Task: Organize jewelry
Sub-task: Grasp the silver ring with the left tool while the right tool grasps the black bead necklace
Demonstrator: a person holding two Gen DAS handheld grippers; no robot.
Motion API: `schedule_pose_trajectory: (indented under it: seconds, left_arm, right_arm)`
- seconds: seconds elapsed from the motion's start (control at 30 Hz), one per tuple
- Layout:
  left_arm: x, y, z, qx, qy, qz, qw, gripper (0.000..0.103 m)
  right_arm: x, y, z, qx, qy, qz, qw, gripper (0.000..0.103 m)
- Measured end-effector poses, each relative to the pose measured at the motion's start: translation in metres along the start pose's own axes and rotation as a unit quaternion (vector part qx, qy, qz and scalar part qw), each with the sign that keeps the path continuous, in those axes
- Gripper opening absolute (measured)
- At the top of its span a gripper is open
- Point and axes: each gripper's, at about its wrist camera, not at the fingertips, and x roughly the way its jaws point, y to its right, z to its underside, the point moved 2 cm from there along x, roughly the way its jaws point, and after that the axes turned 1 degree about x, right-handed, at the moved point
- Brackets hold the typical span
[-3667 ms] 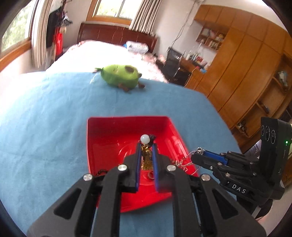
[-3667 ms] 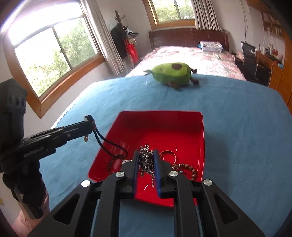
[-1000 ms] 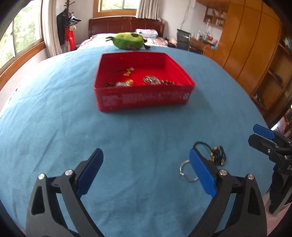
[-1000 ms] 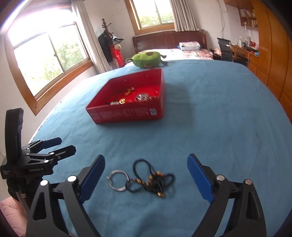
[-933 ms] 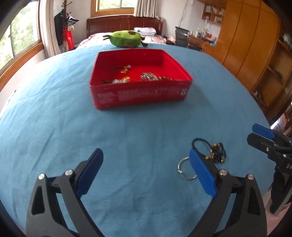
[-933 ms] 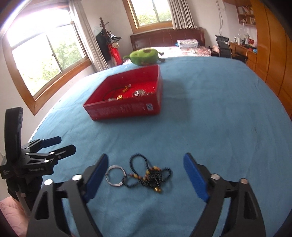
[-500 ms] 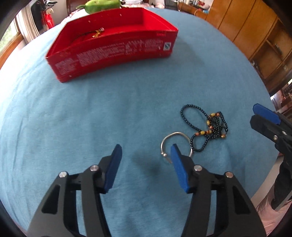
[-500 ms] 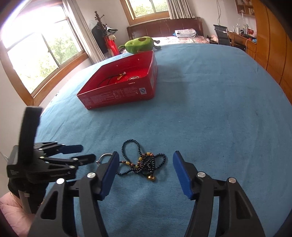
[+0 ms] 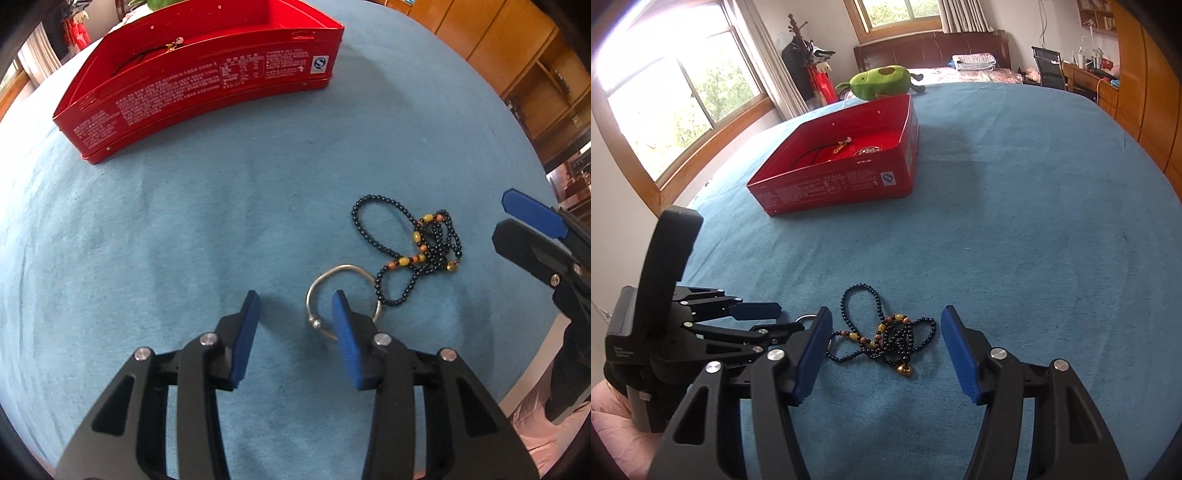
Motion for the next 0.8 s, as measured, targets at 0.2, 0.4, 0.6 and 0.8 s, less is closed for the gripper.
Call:
schedule_pose_trajectory:
  seconds: [0.2, 0.4, 0.6, 0.8]
  left_arm:
    - [0.004, -0.002, 0.003, 0.019, 0.004, -0.019, 0.9996, 0.004]
    - [-0.003, -0.024, 0.008, -0.002, 0.018, -0.012, 0.9998, 0.004]
    - [-0.019, -0.048, 0.012, -0.024, 0.037, -0.007, 0.9990, 0.004]
    - [-0.029, -0.058, 0.009, -0.028, 0.046, -0.005, 0.9985, 0.004]
  right_arm:
    - [0.001, 0.002, 0.000, 0.002, -0.002, 0.003, 1.000, 0.062]
    - [0.016, 0.002, 0.007, 0.000, -0.035, 0.013, 0.999, 0.062]
    - [0.036, -0.006, 0.011, -0.001, -0.077, 0.020, 0.997, 0.078]
    - [0.067, -0.022, 0.018, -0.010, -0.127, 0.010, 0.992, 0.078]
